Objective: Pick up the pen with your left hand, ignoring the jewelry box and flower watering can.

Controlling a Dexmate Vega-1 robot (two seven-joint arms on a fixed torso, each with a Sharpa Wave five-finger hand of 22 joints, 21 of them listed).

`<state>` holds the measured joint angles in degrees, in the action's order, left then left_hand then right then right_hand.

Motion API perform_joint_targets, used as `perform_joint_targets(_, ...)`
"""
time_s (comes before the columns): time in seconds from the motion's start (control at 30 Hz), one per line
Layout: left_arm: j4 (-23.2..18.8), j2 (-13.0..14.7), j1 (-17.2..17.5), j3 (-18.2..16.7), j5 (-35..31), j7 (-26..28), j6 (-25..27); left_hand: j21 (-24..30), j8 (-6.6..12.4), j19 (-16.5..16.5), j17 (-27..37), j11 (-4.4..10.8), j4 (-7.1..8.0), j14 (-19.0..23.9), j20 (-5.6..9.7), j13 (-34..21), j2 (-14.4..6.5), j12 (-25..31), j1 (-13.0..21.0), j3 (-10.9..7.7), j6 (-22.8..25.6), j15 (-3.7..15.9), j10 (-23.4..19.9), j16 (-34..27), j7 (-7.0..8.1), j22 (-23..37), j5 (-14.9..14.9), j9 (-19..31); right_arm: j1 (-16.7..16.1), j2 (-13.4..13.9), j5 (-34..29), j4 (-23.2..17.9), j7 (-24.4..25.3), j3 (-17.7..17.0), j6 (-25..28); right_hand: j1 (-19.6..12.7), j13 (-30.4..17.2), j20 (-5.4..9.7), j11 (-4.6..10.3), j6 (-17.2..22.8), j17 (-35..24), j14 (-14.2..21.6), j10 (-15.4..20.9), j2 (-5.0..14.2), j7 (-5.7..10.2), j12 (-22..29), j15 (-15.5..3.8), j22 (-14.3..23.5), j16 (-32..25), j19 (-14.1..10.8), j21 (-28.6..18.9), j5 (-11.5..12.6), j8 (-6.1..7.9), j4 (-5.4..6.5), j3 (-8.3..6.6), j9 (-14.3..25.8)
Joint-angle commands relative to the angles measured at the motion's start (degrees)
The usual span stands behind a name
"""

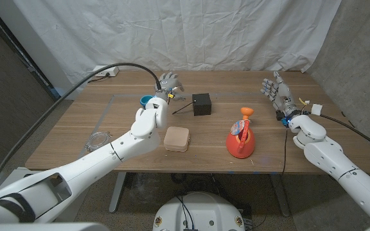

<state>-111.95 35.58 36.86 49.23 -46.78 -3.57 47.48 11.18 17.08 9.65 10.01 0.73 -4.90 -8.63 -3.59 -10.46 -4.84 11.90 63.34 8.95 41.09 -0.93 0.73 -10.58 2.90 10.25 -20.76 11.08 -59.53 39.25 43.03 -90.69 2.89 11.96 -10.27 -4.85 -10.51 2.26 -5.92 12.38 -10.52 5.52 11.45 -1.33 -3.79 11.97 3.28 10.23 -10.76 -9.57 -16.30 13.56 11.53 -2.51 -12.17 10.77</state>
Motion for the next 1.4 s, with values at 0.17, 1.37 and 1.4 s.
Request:
perform_joint_targets(0.17,0.98,-1.30,-1.03,1.45,1.11,0.17,2.17,0.42,-0.03,3.18,0.17,0.38,0.18,0.88,-0.80,-0.11,0.01,0.73,-0.51,0.71,2.02,0.08,-1.80,-0.37,-1.39,0.18,-0.27,0.06,-0.16,0.59,0.27,0.03,-0.21,-0.24,0.64,0.20,-0.11,-0.05,-0.24,0.13,-0.21,0.25,0.30,-0.24,0.31,0.17,0.34,0.12,-0.18,-0.55,0.17,0.27,-0.21,0.15,0.16,0.19)
perform_joint_targets(1.37,6.44,-2.62,-3.14,3.83,5.84,4.95,0.22,0.79,-0.80,1.66,0.16,0.51,0.29,2.26,-2.68,-0.09,0.11,0.50,-0.37,1.44,4.21,-0.18,-2.96,-0.29,-1.57,0.17,-0.78,0.08,0.12,0.05,0.03,-0.70,0.92,0.23,1.13,0.14,-0.12,-0.03,-0.27,0.09,-0.20,0.40,0.34,-0.11,0.33,0.19,0.40,0.14,-0.19,-0.83,0.69,0.29,-0.21,0.07,0.35,0.20)
perform_joint_targets(1.4,6.58,-2.66,-3.50,4.19,5.47,4.63,0.67,0.80,-0.86,1.61,0.16,0.41,0.29,2.29,-2.81,-0.09,0.10,0.49,-0.36,1.45,4.16,-0.23,-2.95,-0.29,-1.50,0.17,-0.79,0.08,-0.06,0.11,0.00,-0.93,1.07,0.20,1.17,0.14,-0.12,-0.03,-0.27,0.11,-0.20,0.37,0.34,-0.10,0.29,0.19,0.37,0.14,-0.17,-0.85,0.71,0.29,-0.20,0.06,0.36,0.20)
